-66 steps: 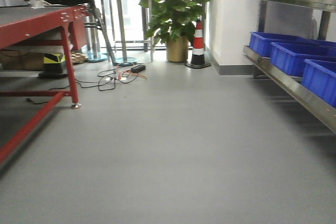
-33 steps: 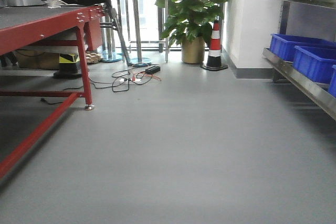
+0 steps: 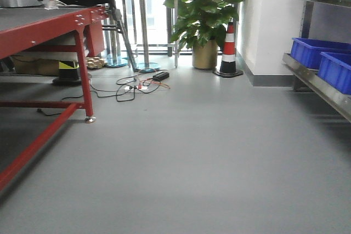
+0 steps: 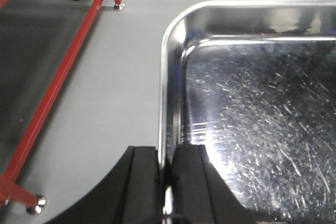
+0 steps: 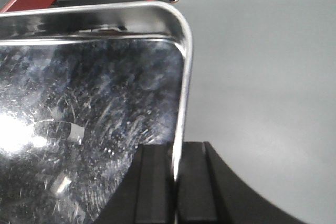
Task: Stack silver trays without gaps
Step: 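Hold the tray with both grippers while driving past the plant and cone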
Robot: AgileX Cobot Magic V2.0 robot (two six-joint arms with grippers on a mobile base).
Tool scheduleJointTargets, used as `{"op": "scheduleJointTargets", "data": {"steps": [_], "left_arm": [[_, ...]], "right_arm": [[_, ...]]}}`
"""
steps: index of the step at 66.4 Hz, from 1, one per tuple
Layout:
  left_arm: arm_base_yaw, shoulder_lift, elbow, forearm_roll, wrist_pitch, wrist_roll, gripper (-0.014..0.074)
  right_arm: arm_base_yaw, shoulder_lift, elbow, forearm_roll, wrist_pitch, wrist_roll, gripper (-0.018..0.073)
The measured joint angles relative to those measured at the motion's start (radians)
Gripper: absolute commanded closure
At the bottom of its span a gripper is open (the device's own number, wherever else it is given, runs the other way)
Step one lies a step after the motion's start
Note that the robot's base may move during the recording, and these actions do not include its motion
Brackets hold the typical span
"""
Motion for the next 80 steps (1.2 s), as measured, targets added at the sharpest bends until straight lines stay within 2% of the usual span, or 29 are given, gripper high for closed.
{"op": "scheduleJointTargets", "data": {"steps": [80], "left_arm": [[0.000, 0.002, 0.000, 0.000, -0.014, 0.000, 0.0610]], "right_arm": [[0.000, 0.000, 0.000, 0.000, 0.020, 0.000, 0.0574]]}}
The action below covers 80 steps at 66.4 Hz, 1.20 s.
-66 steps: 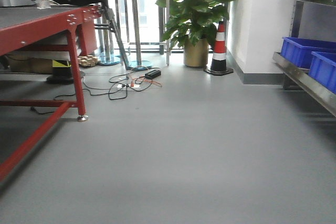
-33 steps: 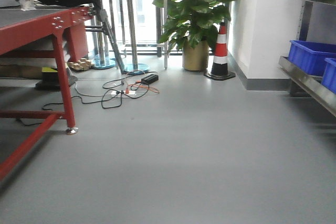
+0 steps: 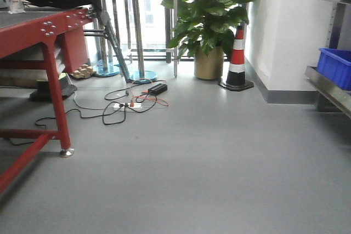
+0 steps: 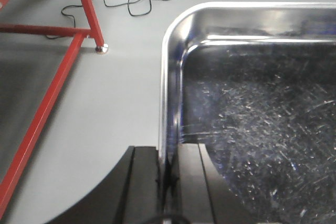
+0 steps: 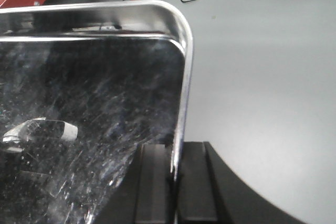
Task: Stack silver trays without gaps
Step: 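Hold the tray with both grippers while driving past the plant and cone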
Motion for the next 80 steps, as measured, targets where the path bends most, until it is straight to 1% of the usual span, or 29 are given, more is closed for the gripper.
{"op": "scheduleJointTargets", "data": {"steps": [80], "left_arm": [[0.000, 0.000, 0.000, 0.000, 0.000, 0.000, 0.0610]], "right_arm": [[0.000, 0.000, 0.000, 0.000, 0.001, 0.000, 0.0574]]}}
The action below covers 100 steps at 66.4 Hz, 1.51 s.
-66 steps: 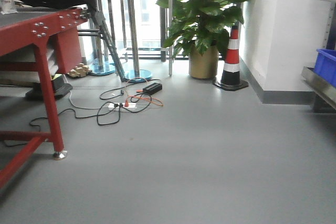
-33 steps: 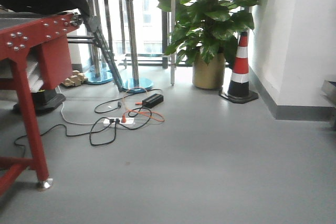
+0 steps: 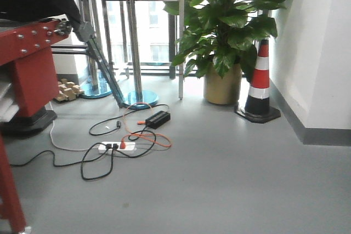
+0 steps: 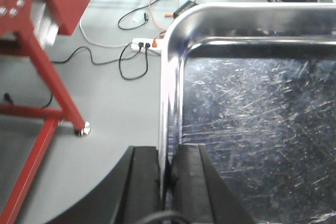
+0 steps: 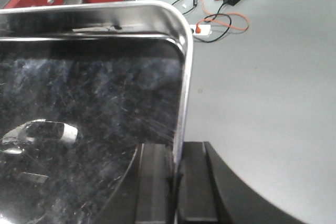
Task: Stack silver trays without gaps
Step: 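Hold the tray with both grippers while driving past the plant and cone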
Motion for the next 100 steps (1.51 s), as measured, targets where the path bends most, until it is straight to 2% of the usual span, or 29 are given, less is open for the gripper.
{"op": "scheduleJointTargets", "data": {"steps": [100], "left_arm": [[0.000, 0.000, 0.000, 0.000, 0.000, 0.000, 0.0610]], "right_arm": [[0.000, 0.000, 0.000, 0.000, 0.000, 0.000, 0.0574]]}}
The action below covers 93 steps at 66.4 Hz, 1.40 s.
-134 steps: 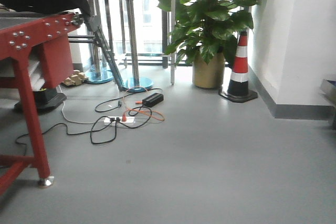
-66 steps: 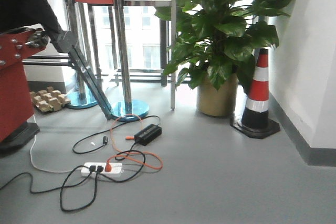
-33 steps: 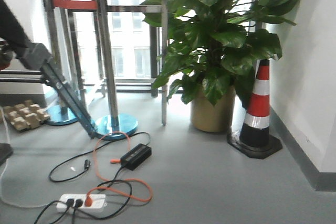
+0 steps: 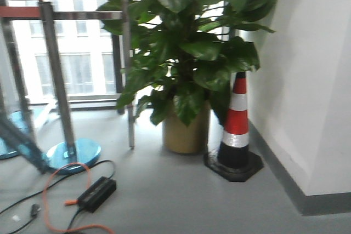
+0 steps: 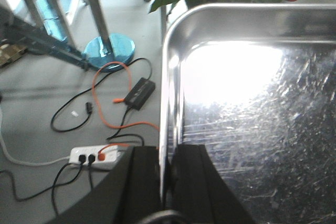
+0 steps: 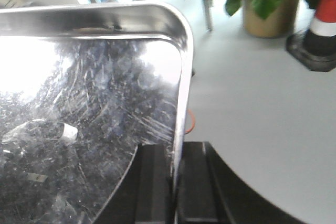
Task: Stack silver trays without gaps
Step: 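Hold the tray with both grippers while driving past the plant and cone, then carry the tray with both grippers above the other silver tray on the shelf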
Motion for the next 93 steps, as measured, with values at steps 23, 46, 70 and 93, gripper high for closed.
{"op": "scheduleJointTargets", "data": {"steps": [23, 46, 70, 93], "left_arm": [[0.000, 0.000, 0.000, 0.000, 0.000, 0.000, 0.0610], [0.000, 0.000, 0.000, 0.004, 0.000, 0.000, 0.0610], [0.000, 0.000, 0.000, 0.006, 0.000, 0.000, 0.0610], [0.000, 0.000, 0.000, 0.006, 0.000, 0.000, 0.0610]], "right_arm": [[0.000, 0.000, 0.000, 0.000, 0.000, 0.000, 0.0574], [0.000, 0.000, 0.000, 0.000, 0.000, 0.000, 0.0574], [0.000, 0.000, 0.000, 0.000, 0.000, 0.000, 0.0574], [0.000, 0.000, 0.000, 0.000, 0.000, 0.000, 0.0574]]}}
